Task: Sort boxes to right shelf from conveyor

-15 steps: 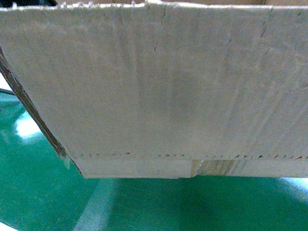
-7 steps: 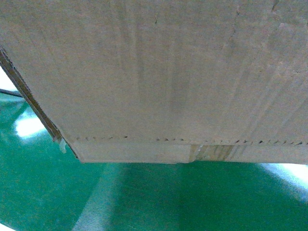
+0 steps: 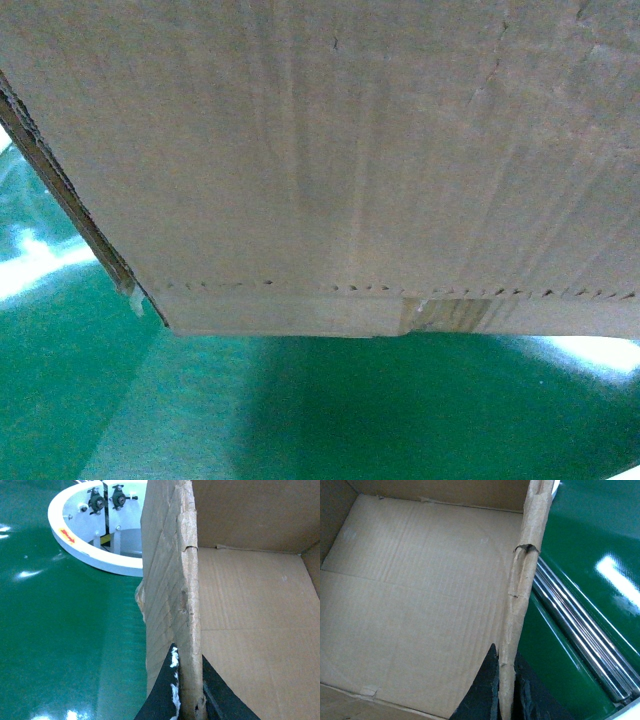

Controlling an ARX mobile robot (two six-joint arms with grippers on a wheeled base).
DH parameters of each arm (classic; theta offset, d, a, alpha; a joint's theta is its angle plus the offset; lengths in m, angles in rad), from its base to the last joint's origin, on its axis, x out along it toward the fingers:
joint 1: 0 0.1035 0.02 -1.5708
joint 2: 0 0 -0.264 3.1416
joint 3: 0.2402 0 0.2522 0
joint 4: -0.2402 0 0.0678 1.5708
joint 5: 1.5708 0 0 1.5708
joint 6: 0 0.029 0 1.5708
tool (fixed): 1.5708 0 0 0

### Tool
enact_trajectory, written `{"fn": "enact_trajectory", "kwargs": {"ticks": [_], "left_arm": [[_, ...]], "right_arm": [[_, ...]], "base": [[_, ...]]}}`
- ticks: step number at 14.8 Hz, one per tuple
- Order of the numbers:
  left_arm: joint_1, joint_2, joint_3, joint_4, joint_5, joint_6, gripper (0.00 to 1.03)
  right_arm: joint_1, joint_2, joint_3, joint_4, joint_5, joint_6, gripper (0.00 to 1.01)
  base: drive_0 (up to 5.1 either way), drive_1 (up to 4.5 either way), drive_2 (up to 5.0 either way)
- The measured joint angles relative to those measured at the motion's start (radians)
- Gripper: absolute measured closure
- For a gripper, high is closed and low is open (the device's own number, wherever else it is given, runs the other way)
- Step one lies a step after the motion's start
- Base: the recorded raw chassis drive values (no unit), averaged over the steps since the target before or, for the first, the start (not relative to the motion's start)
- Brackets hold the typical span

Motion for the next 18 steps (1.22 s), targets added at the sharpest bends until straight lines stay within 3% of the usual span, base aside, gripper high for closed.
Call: {"fn": "enact_trajectory", "kwargs": {"ticks": [5, 18], "left_arm": [[0.006, 0.001, 0.000, -0.006, -0.004, 0.000, 1.01], [0.002, -0.006, 0.000, -0.005, -0.003, 0.000, 1.01]], "right_arm": [[0.003, 0.002, -0.002, 0.000, -0.001, -0.002, 0.99], [0.002, -0.006, -0.002, -0.002, 0.000, -0.003, 0.99]], "base": [[-0.3, -4.02, 3.4], [-1.6, -1.57, -1.6]]}}
